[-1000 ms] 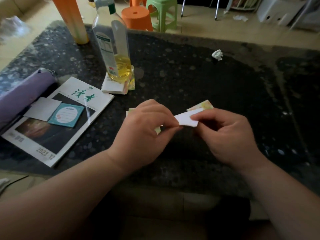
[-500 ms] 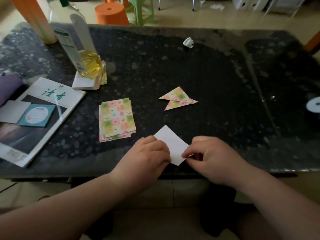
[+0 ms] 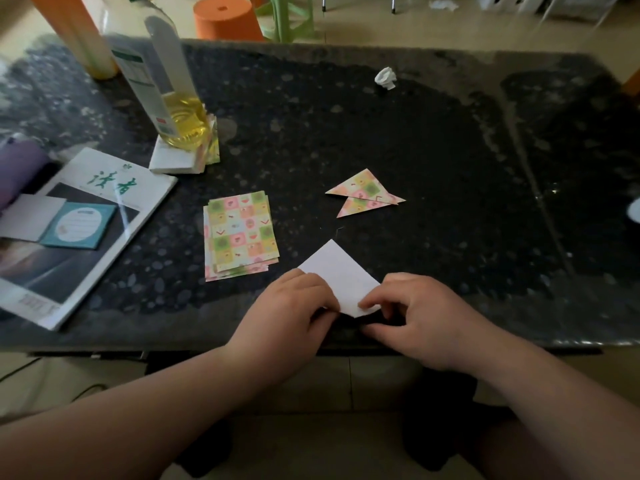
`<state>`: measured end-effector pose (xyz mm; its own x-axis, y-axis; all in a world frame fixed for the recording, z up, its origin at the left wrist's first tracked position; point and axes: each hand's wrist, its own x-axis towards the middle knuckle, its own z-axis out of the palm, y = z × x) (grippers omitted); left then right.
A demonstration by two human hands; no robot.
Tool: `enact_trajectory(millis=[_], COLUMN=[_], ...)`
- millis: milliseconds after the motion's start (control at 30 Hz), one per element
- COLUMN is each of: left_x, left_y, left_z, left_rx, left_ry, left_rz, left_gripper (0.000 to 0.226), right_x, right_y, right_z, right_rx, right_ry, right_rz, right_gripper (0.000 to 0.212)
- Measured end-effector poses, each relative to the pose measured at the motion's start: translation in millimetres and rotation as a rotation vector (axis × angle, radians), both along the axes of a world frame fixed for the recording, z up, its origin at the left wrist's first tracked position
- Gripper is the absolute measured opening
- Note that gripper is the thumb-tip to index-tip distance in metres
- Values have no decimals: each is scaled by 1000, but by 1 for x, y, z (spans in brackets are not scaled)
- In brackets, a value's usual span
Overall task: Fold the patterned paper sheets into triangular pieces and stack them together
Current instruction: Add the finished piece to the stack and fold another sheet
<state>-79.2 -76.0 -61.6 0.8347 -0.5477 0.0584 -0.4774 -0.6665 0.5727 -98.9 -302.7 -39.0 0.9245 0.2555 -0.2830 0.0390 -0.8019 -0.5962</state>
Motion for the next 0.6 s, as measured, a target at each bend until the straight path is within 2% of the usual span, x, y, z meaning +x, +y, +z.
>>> enact_trajectory(millis=[133,300,367,467,600], left_x=[4,15,20,23,24], left_y=[-2,-6,-7,-11,-15], left_z=[8,13,14,17,21], left_rx=[-7,-61,-84,-62,-37], left_ry=[257,392,402,426,433], left_rz=[154,298,337,360,366], left_gripper=[15,11,12,12,16], right_x=[4,10,12,13,15], right_y=[4,4,4,6,10], right_z=[-7,-12,-11,-10,-11], right_rx=[31,52,133,255,277], right_ry=[-17,0,27,83,77], right_rz=[-77,-189,-286,-384,-435], right_gripper=[3,8,8,34,31])
